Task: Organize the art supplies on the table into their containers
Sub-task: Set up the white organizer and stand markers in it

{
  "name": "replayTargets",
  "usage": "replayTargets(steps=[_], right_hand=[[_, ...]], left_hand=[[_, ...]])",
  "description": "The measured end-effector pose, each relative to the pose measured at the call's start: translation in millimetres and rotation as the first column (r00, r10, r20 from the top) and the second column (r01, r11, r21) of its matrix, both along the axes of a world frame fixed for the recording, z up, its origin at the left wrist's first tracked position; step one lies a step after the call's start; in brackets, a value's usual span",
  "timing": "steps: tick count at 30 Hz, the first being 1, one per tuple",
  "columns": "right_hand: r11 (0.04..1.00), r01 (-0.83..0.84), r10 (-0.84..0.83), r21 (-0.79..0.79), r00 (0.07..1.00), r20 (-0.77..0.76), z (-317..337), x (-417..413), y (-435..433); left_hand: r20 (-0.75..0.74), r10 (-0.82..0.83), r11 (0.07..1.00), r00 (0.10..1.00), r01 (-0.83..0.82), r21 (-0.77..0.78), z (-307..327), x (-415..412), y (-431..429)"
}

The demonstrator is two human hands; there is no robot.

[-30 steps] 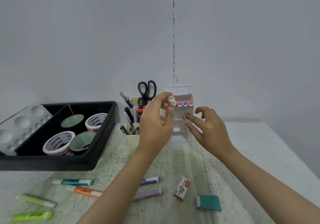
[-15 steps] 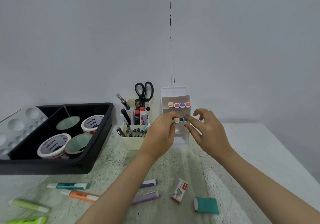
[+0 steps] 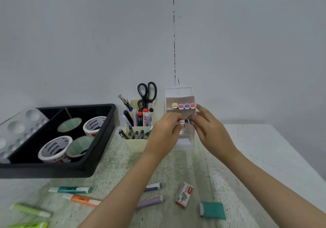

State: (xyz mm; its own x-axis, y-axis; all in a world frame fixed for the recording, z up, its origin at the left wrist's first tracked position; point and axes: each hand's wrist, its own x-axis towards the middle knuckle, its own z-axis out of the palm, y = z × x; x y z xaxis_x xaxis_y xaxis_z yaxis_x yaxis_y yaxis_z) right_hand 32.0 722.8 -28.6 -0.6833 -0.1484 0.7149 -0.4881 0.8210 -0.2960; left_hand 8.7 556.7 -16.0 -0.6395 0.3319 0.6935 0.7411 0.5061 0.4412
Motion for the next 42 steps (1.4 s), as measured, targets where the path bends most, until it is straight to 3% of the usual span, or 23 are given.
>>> replayTargets(steps=[3, 13, 16, 19, 24, 31, 42], right_hand=[[0.998, -0.042, 0.041, -0.039, 0.999, -0.013, -0.5, -0.2, -2.6], [0.994, -0.053, 0.053, -0.097, 0.999, 0.0, 0.0, 1.4, -1.6], [0.995, -0.05, 0.049, -0.092, 0.999, -0.013, -0.8, 1.9, -0.5], [0.996, -0.046, 0.043, -0.079, 0.998, -0.043, -2.3, 1.2, -0.3], [0.995, -0.058, 0.053, -0.085, 0.997, -0.056, -2.7, 0.1, -1.0], [0.998, -0.044, 0.041, -0.054, 0.997, -0.061, -2.6, -0.3, 0.4], [0.996, -0.041, 0.038, -0.08, 0.998, -0.045, -3.7, -0.4, -2.0]], left_hand=[[0.031, 0.014, 1.0, 0.999, -0.014, -0.009, 1.8, -1.8, 0.9], [-0.104, 0.105, 0.984, 0.989, -0.119, -0.133, 1.4, 1.7, 9.0], [-0.233, 0.085, 0.994, 0.969, -0.098, -0.047, 5.0, 9.7, 4.6], [-0.309, 0.208, 0.978, 0.928, -0.189, 0.089, 17.0, 6.6, -2.0], [-0.265, 0.308, 0.948, 0.914, -0.318, 0.006, 35.4, -15.3, -11.8], [-0.193, 0.225, 0.974, 0.955, -0.224, 0.026, 40.1, -8.2, -18.4], [-0.142, 0.232, 0.959, 0.962, -0.251, -0.132, 45.5, -14.6, -18.6]])
